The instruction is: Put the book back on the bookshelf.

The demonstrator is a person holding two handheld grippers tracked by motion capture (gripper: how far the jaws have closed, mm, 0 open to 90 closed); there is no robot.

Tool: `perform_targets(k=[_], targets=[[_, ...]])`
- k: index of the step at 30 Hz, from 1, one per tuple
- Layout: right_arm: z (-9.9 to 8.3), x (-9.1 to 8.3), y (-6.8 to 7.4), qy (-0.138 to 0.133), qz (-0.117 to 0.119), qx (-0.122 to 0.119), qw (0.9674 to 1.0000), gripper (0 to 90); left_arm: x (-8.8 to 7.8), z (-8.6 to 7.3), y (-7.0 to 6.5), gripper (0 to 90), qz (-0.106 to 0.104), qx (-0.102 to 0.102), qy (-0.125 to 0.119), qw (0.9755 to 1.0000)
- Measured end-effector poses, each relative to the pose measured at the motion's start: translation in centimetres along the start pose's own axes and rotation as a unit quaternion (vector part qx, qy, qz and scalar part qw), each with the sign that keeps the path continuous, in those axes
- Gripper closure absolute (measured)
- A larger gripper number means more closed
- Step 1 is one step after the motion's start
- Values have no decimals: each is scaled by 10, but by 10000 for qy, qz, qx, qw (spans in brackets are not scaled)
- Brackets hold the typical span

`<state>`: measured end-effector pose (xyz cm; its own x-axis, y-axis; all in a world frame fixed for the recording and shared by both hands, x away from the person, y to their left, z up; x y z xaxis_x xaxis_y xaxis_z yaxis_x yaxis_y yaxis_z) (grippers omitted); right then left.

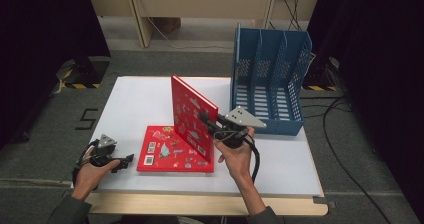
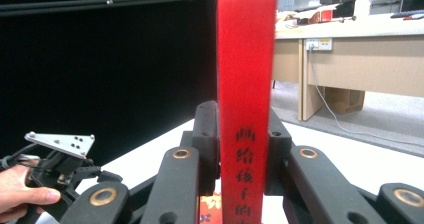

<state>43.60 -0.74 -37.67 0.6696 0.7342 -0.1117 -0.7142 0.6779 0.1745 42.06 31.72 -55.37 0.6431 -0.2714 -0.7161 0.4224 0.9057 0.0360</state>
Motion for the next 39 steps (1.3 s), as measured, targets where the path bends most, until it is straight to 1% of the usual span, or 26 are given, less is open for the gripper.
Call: perform_targets(k=[1,2,6,8,10,15,17,18,19,21,22,23,25,27,30,32,34,39], targets=[[-1,1,1,12,-3,-6,10000,745,0,0,0,155,0,1,-1,10000],[-6,5,1,83,-8,5,10000,741,0,0,0,156,-6,-5,3,10000],[-11,9,2,111,15,-28,9999,741,0,0,0,157,4,13,-1,10000],[-16,13,2,141,3,-10,9999,740,0,0,-1,159,16,22,-5,10000],[-17,14,3,166,0,19,9999,740,0,0,-1,159,17,32,-2,10000],[-23,19,6,206,24,-18,9998,740,0,0,-1,159,10,16,-3,10000],[-24,20,5,203,20,-49,9998,740,-1,0,-1,161,6,2,-6,10000],[-25,20,6,174,3,-12,9998,739,-1,0,-1,161,-3,0,-8,10000],[-26,21,6,144,8,-56,9999,738,-1,-1,-1,162,-47,-31,-2,10000],[-27,22,6,140,5,-20,9999,738,0,-1,-1,162,-58,-67,-7,10000],[-28,24,6,108,1,-26,9999,737,-1,-1,-1,162,-56,-50,-1,10000],[-29,24,5,114,-24,-82,9999,737,-1,-1,-1,162,-51,-34,1,10000],[-31,26,6,124,-18,-99,9999,735,-1,-1,-1,162,-54,-37,8,10000],[-32,26,6,125,-23,-78,9999,735,-1,-1,-1,162,-55,-45,6,10000],[-35,29,7,141,-20,-133,9998,732,-1,-1,-1,162,-58,-45,3,10000],[-37,31,8,140,-10,-87,9999,732,-1,-1,-2,162,-44,-41,-3,10000],[-38,32,8,107,-18,-162,9998,732,-1,-1,-2,162,-61,-50,4,10000],[-46,36,8,139,-20,-166,9998,731,-1,-1,-2,162,-67,-68,-1,10000]])
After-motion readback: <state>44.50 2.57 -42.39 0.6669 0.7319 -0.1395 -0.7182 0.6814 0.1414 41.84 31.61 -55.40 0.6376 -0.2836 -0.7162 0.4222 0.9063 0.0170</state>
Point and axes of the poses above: each handheld gripper's, and its own axes: x roughly forward along the jaws, z roughly out of its top, y roughly to its left, the point moved 8 cm from there along x, roughly forward along the jaws, and after that the axes turned 2 degrees about x, right-handed, at the moved point
